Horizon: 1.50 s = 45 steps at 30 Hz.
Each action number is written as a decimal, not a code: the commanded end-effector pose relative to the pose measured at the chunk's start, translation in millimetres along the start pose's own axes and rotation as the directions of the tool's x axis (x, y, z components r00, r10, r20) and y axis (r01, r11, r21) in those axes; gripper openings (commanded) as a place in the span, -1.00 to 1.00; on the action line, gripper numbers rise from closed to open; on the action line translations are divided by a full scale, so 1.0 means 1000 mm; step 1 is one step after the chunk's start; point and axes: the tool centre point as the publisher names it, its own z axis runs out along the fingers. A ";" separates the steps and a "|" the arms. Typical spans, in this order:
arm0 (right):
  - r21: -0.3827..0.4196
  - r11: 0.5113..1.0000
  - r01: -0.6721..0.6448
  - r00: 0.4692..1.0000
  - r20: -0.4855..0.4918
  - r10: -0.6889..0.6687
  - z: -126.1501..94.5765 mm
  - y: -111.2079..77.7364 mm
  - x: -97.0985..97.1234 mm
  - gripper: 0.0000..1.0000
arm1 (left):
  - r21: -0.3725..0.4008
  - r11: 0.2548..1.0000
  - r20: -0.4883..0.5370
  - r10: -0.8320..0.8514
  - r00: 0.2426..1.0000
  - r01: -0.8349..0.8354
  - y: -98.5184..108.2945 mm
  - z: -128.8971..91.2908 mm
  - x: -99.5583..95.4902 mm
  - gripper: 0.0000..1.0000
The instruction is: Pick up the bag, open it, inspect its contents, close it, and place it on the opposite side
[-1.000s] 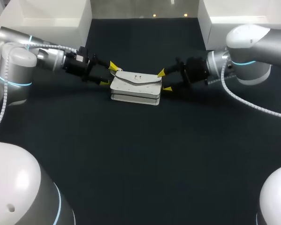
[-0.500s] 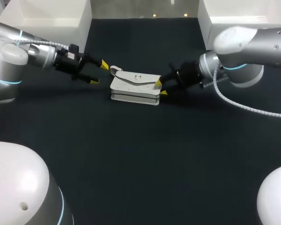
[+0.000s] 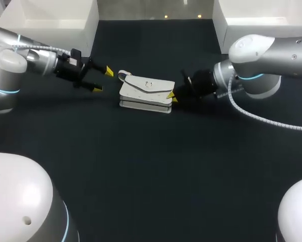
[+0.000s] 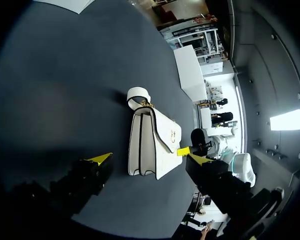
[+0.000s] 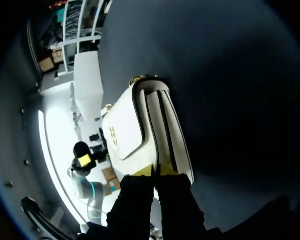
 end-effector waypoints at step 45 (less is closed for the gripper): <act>-0.006 0.993 0.115 0.989 0.090 -0.114 -0.110 0.058 -0.019 -1.00 | -0.130 0.991 0.335 0.074 0.939 -0.032 -0.015 -0.082 -0.005 1.00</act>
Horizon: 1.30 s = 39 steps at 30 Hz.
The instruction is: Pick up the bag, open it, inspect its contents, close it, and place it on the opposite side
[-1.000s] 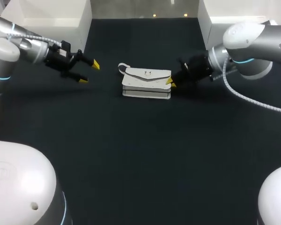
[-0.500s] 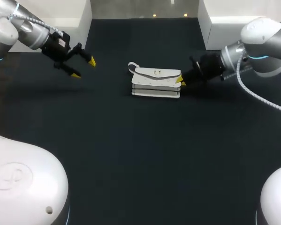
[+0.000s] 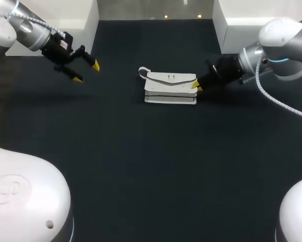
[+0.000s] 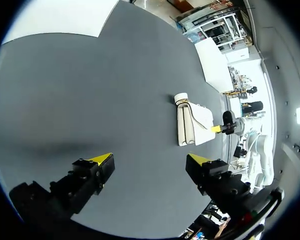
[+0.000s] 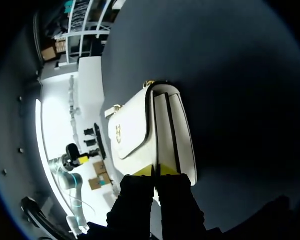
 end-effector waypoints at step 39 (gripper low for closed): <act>-0.060 0.997 0.055 0.990 0.134 -0.047 -0.151 0.072 -0.096 -1.00 | -0.174 0.984 0.343 0.092 0.935 -0.033 -0.007 -0.074 -0.051 1.00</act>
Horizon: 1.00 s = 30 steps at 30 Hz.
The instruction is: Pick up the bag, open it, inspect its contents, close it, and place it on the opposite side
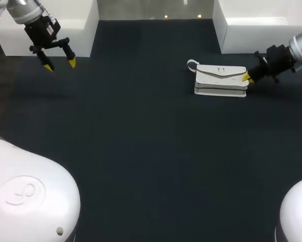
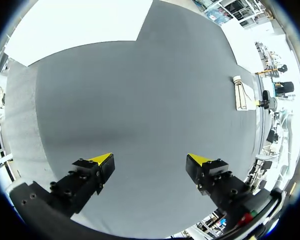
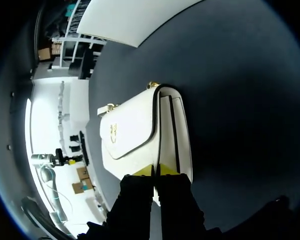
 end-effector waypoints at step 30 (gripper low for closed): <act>-0.020 0.997 0.074 0.991 0.110 -0.071 -0.079 0.068 -0.051 -1.00 | 0.165 0.985 0.235 0.004 0.972 -0.044 0.009 -0.017 -0.007 1.00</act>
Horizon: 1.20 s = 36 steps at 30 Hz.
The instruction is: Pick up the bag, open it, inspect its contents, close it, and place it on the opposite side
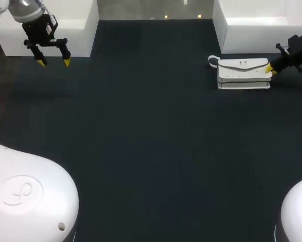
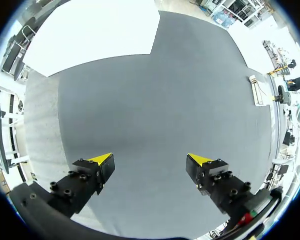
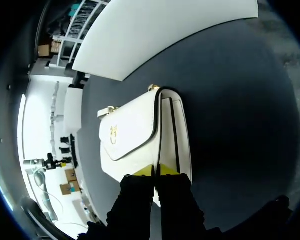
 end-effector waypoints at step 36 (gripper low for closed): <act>0.102 0.994 0.039 0.999 -0.004 -0.039 -0.048 0.100 -0.065 -1.00 | 0.066 0.998 0.074 -0.006 0.997 0.001 0.010 -0.005 0.011 1.00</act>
